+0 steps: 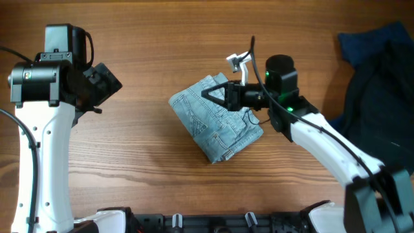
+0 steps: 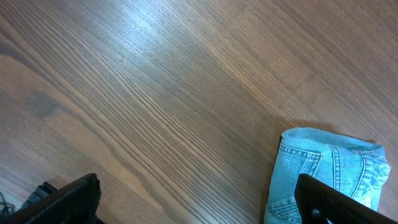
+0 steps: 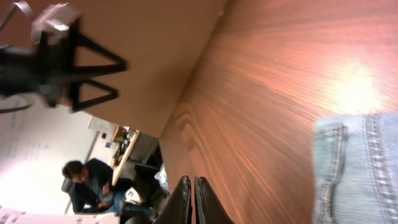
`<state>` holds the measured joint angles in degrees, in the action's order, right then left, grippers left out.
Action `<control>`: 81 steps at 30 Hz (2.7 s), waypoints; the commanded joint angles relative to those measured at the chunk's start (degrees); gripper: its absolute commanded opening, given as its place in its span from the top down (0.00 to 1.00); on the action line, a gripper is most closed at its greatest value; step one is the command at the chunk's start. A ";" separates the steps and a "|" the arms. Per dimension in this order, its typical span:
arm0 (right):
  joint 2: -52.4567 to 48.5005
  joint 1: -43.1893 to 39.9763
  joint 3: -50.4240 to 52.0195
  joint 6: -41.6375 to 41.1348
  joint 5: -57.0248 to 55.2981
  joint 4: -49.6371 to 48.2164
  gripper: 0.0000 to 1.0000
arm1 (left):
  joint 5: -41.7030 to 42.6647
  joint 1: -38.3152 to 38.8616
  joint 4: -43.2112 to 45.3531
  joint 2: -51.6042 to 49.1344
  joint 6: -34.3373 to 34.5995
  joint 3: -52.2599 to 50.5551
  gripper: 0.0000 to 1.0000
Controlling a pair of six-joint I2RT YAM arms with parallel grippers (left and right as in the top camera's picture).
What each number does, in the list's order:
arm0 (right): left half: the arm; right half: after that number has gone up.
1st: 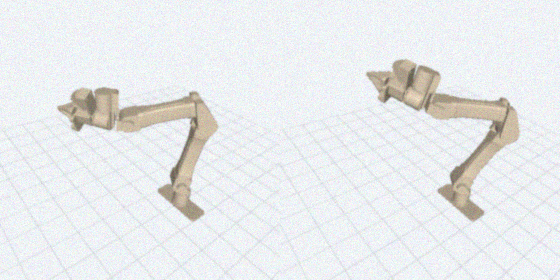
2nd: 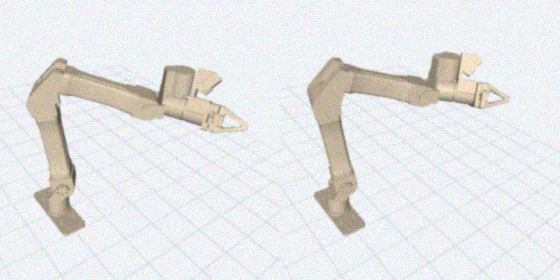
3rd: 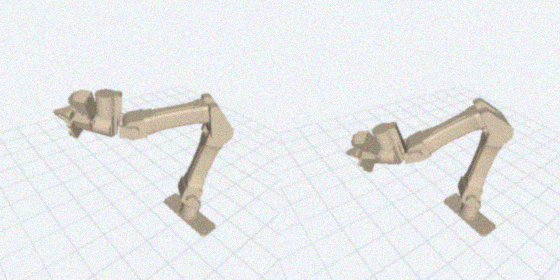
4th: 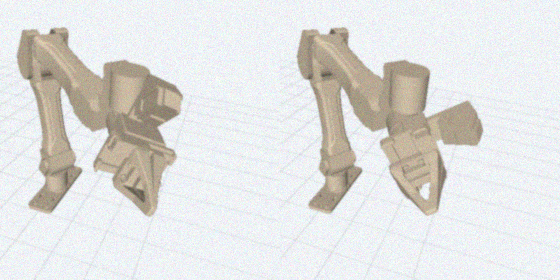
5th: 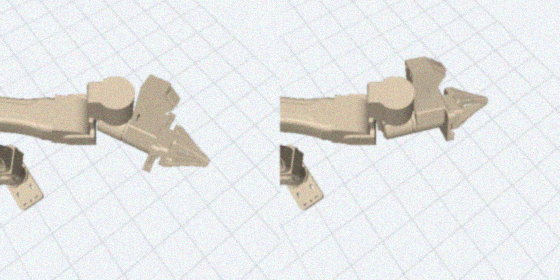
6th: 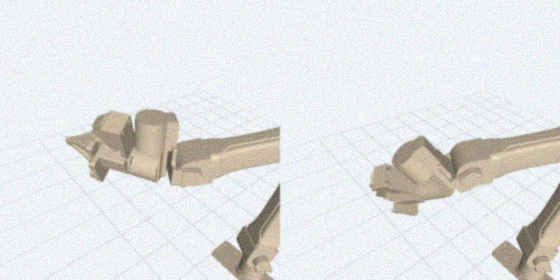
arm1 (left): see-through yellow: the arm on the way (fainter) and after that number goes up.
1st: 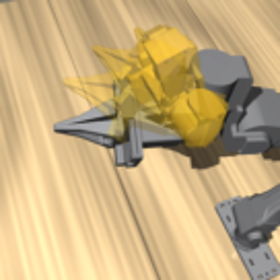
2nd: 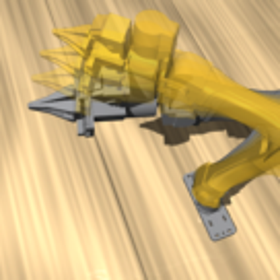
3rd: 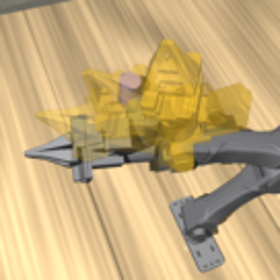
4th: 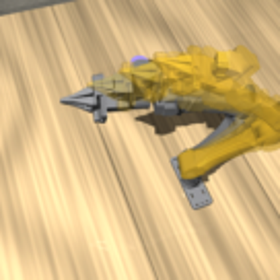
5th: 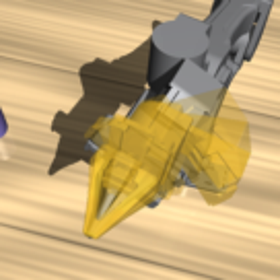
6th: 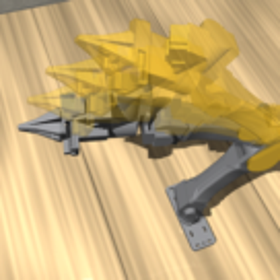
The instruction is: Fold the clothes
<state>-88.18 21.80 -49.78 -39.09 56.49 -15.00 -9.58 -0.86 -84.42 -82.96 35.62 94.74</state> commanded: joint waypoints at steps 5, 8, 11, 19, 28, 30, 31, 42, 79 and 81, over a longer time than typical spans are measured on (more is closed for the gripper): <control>-18.88 1.36 -10.43 -1.49 2.25 -3.02 0.96 | -0.13 -0.26 0.68 -0.44 -0.66 -0.02 0.00; -24.65 2.29 -13.07 -1.40 2.16 -3.02 0.96 | -0.13 -0.26 0.81 -0.44 -0.66 -0.02 0.00; -29.40 2.36 -13.25 -1.51 0.13 -2.71 0.96 | -0.13 -0.26 0.57 -0.44 -0.68 -0.02 0.00; -43.06 2.34 -13.22 -1.31 -0.50 0.02 0.96 | -0.13 -0.26 0.04 -0.44 -0.68 -0.02 0.00; -33.14 2.34 -13.22 -0.46 3.21 1.55 0.96 | -0.17 -0.26 -0.68 -0.44 -0.70 -0.02 0.00; -26.86 2.36 -13.22 0.07 3.13 3.80 0.96 | -0.17 -0.26 -0.68 -0.44 -0.70 -0.02 0.00; -24.06 2.40 -13.22 0.24 3.13 4.87 0.96 | -0.17 -0.26 -0.68 -0.44 -0.70 -0.02 0.00; -10.16 7.61 -13.14 10.32 0.11 19.45 0.96 | -0.13 -0.26 -0.63 -0.48 -0.68 -0.02 0.00; -14.99 4.66 -18.36 4.39 -4.44 16.15 0.96 | -0.11 -0.26 -0.55 -5.35 -0.68 -0.02 0.00; -15.74 4.39 -18.36 4.61 -4.57 15.45 0.96 | -0.11 -0.26 -0.55 -5.35 -0.70 -0.02 0.00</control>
<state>-102.72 26.63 -68.14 -32.60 53.65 0.80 -9.58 -0.86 -85.08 -88.12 35.62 94.74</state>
